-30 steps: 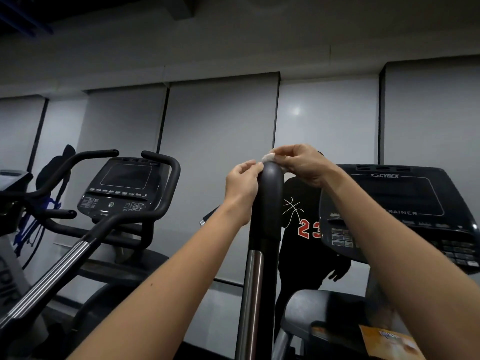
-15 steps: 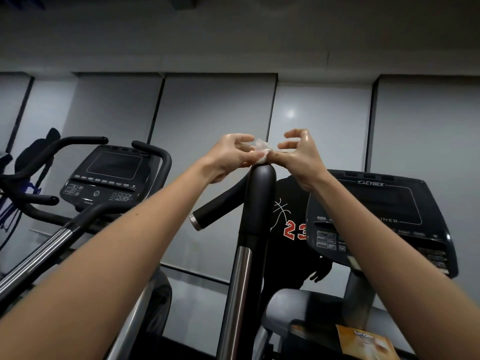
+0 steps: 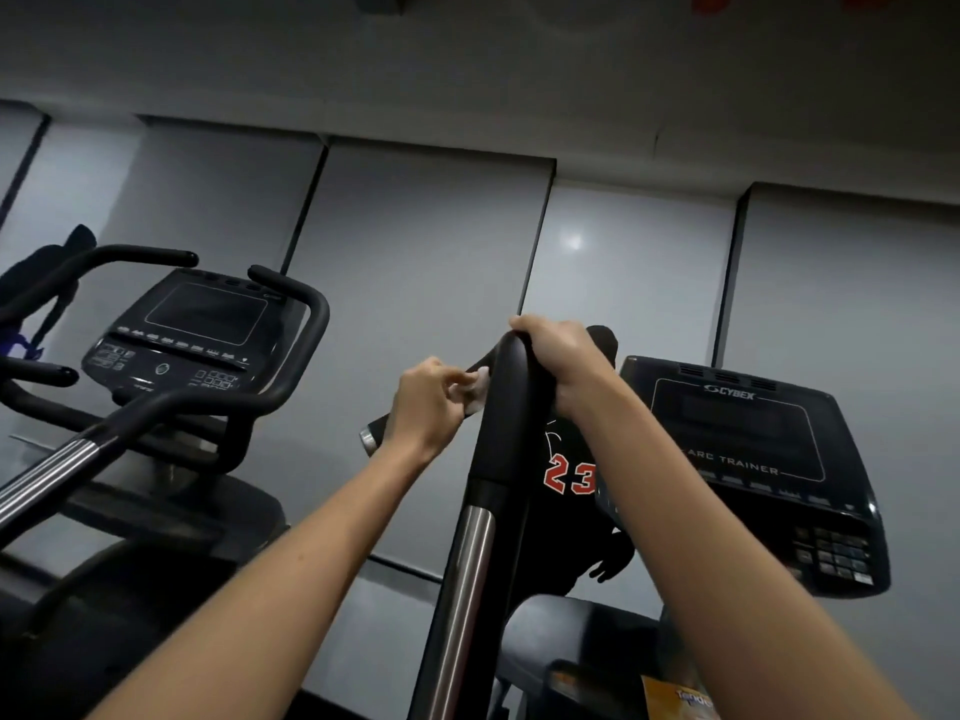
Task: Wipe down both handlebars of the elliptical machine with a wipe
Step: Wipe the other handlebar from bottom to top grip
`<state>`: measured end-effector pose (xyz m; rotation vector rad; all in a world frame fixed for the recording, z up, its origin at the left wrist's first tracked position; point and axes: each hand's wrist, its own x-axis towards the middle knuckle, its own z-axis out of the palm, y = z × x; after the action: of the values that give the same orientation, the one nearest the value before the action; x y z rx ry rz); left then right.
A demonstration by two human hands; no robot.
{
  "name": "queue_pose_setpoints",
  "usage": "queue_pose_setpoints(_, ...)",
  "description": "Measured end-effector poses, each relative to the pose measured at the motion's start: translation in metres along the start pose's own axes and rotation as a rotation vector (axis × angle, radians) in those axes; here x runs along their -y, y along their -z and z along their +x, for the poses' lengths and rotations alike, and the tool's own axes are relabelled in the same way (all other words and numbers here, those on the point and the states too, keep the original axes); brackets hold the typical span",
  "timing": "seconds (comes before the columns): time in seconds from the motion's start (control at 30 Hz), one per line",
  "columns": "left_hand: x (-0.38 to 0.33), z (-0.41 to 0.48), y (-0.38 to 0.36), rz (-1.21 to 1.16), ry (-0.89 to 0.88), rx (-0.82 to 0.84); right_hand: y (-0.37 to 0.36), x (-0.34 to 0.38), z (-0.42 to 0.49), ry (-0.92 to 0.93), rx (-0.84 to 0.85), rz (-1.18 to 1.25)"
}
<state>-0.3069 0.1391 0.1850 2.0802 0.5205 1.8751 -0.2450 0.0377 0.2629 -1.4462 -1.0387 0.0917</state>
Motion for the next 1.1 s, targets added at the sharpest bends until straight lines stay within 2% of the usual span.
queue_pose_setpoints(0.13, 0.004, 0.001, -0.004, 0.088, -0.045, -0.046, 0.002, -0.003, 0.005, -0.009, 0.010, -0.009)
queue_pose_setpoints(0.23, 0.012, 0.007, 0.002, 0.110, 0.094, -0.136, 0.002, -0.004, 0.004, -0.042, 0.029, -0.032)
queue_pose_setpoints(0.3, 0.012, 0.011, 0.001, 0.059, 0.154, -0.122, 0.003, -0.003, 0.001, -0.083, 0.067, -0.019)
queue_pose_setpoints(0.53, -0.024, 0.019, -0.006, -0.517, 0.316, -0.077, 0.003, 0.002, -0.013, -0.121, 0.096, -0.012)
queue_pose_setpoints(0.77, -0.031, -0.024, 0.018, -1.028, 0.225, 0.069, 0.000, 0.000, -0.016, -0.084, 0.042, 0.017)
queue_pose_setpoints(0.87, -0.032, -0.036, 0.019, -1.067, 0.194, 0.019, 0.000, 0.000, -0.015, -0.071, 0.028, 0.027)
queue_pose_setpoints(0.97, -0.041, -0.028, 0.011, -1.028, 0.178, -0.133, -0.001, 0.000, -0.016, -0.062, 0.050, 0.050)
queue_pose_setpoints(1.1, -0.037, -0.002, -0.009, -0.616, 0.154, -0.265, 0.000, -0.001, -0.016, -0.049, 0.042, 0.060)
